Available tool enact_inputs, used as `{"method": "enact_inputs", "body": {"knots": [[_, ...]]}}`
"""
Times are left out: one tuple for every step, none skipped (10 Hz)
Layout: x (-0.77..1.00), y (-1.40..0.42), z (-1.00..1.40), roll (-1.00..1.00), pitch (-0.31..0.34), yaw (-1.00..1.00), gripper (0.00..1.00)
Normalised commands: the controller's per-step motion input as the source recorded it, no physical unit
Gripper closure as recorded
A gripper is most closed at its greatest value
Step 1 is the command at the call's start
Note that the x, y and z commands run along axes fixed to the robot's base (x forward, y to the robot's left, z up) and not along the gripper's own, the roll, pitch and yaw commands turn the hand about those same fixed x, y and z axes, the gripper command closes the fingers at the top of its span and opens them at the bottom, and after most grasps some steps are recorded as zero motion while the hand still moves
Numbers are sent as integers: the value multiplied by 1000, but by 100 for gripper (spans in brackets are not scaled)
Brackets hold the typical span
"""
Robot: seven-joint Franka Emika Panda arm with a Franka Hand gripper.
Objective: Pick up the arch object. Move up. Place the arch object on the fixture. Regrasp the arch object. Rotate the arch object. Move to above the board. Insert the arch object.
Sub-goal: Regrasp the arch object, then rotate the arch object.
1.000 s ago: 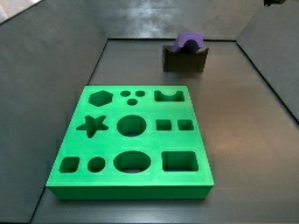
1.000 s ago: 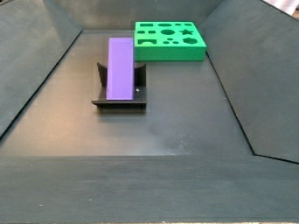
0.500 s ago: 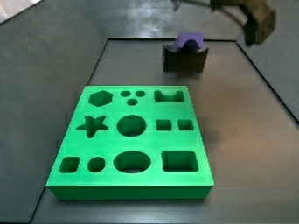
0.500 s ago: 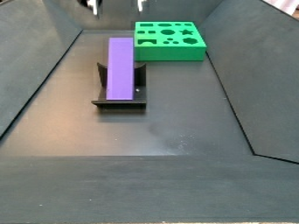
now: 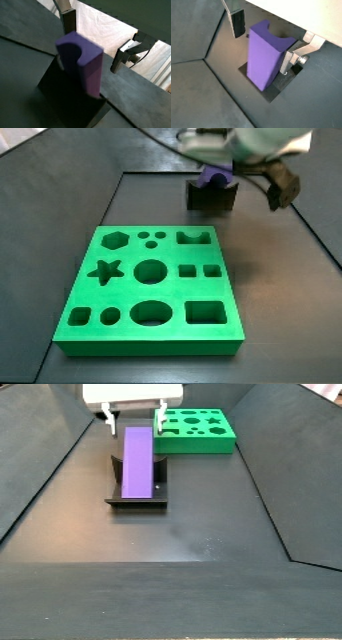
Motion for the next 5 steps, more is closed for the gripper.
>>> {"method": "enact_inputs", "body": {"knots": [[87, -3, -457, 67, -8, -3, 0], [84, -2, -250, 65, 11, 5, 0], [0, 0, 0, 0, 0, 0, 100], [-1000, 404, 939, 0, 0, 0, 100], [-1000, 402, 939, -18, -15, 1, 100]]}}
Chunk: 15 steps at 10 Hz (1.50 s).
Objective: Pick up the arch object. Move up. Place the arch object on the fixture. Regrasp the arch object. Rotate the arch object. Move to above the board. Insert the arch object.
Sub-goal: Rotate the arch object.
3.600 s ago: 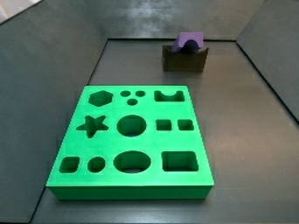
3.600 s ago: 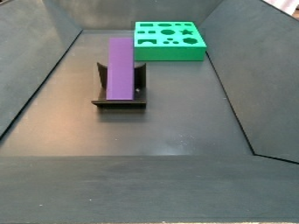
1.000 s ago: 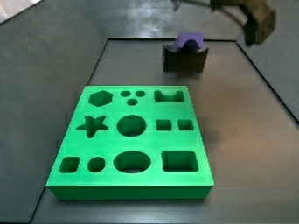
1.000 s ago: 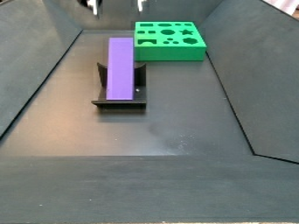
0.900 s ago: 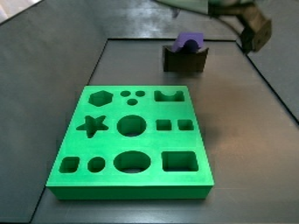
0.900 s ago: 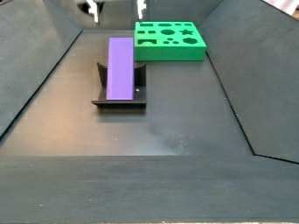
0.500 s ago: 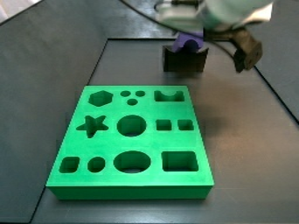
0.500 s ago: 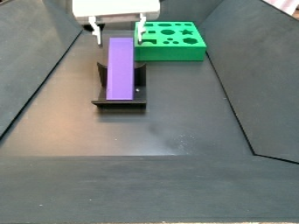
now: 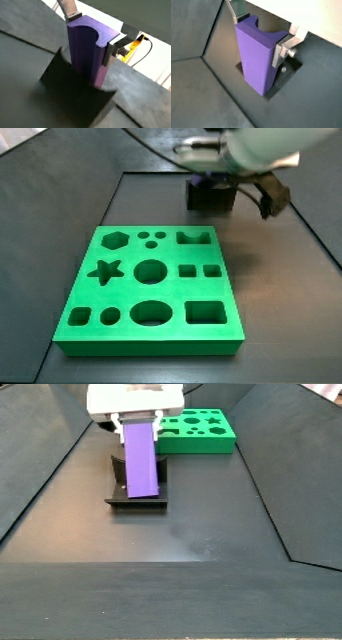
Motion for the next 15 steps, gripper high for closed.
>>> {"method": "enact_inputs", "body": {"knots": [[-1000, 366, 913, -90, -66, 2, 100], [-1000, 330, 884, -106, -90, -2, 100], [-1000, 294, 844, -120, -109, -22, 100], [-1000, 276, 809, -131, -115, -40, 100], [-1000, 248, 755, -136, -120, -68, 100], [-1000, 234, 726, -132, -117, -79, 100], [-1000, 205, 659, -130, -108, -101, 100], [-1000, 184, 575, -132, -88, -111, 100], [-1000, 166, 497, -134, -78, -116, 100], [-1000, 154, 436, -136, -72, -115, 100], [-1000, 130, 311, -119, -47, -115, 100], [-1000, 118, 290, -118, -36, -113, 100], [-820, 80, 189, -130, -19, -103, 100], [-674, 64, 116, -133, -16, -95, 100], [-476, 44, 61, -130, -9, -79, 100]]}}
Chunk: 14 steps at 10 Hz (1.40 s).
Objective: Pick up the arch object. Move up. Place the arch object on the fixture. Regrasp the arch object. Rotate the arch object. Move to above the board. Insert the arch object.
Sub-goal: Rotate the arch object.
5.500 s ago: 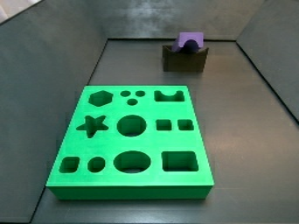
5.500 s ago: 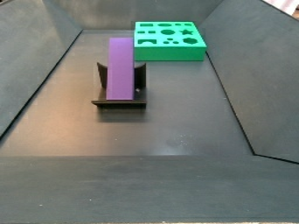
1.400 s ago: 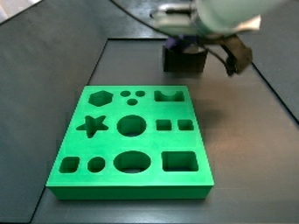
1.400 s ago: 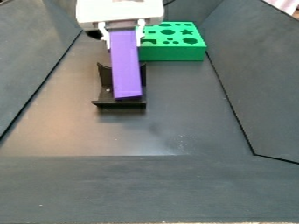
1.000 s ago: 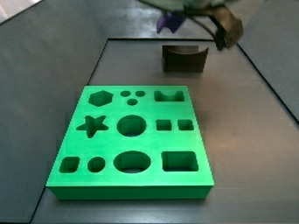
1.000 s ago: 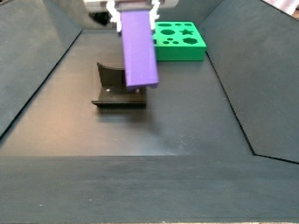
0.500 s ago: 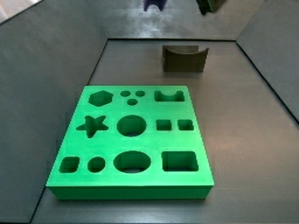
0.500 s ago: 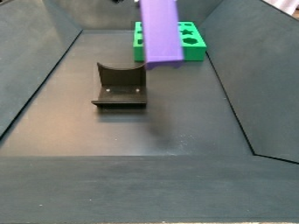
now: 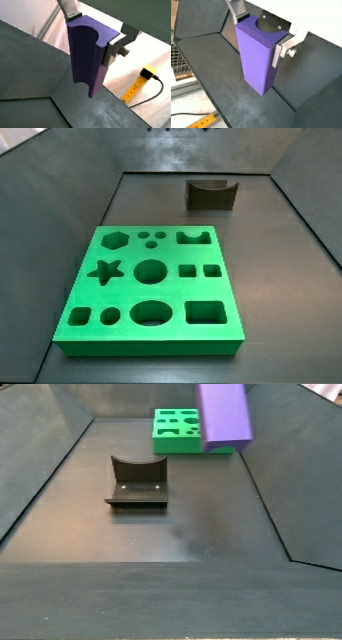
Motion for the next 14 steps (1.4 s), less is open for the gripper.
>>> {"method": "enact_inputs", "body": {"knots": [[-374, 35, 49, -130, -7, -73, 100], [0, 0, 0, -989, -93, -1000, 100], [98, 29, 8, -989, -73, -1000, 100], [17, 63, 26, -983, -27, -1000, 100], [-37, 29, 34, -959, 36, -1000, 100], [-19, 22, 24, -947, 89, -1000, 100], [-4, 26, 16, -940, 144, -1000, 100], [-4, 20, 14, -933, 199, -1000, 100], [-16, 12, 29, -929, 267, -1000, 100], [-29, 16, 39, -932, 319, -1000, 100], [-31, 17, 49, -948, 396, -1000, 100], [-29, 12, 49, -955, 436, -1000, 100], [2, 23, 45, -1000, 532, -989, 100], [16, 24, 50, -870, 535, -815, 100]]}}
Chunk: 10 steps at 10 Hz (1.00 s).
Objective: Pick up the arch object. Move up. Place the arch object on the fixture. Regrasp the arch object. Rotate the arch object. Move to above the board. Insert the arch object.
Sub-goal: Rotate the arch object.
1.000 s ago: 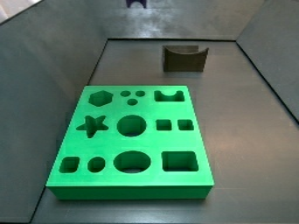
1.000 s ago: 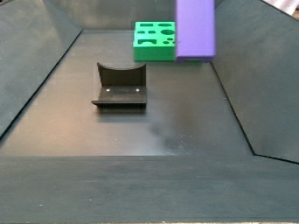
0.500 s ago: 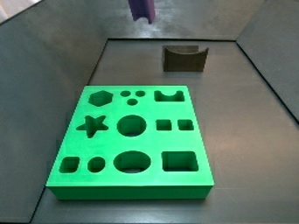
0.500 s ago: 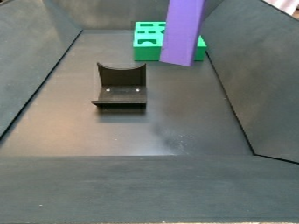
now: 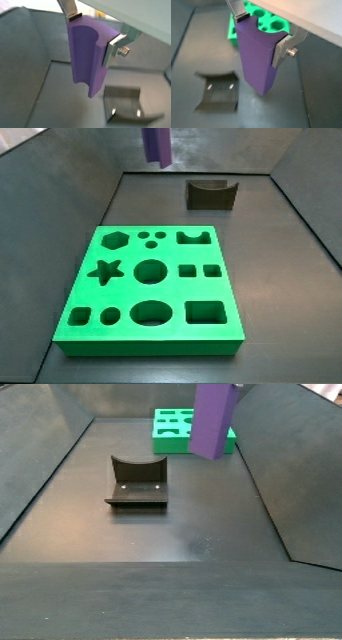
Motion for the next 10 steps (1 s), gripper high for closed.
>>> {"method": "enact_inputs", "body": {"knots": [[40, 13, 50, -620, 461, -552, 100], [58, 9, 36, -474, 394, -404, 100], [69, 15, 0, -234, 222, -155, 100], [-62, 39, 0, -24, 22, -1000, 100], [-84, 27, 8, -19, 13, -1000, 100], [-72, 25, 20, -20, 12, -1000, 100], [-51, 21, 22, -21, 12, -1000, 100], [-38, 20, 13, -22, 13, -1000, 100], [-30, 19, 12, -23, 14, -1000, 100], [-24, 18, 16, -26, 14, -1000, 100]]}}
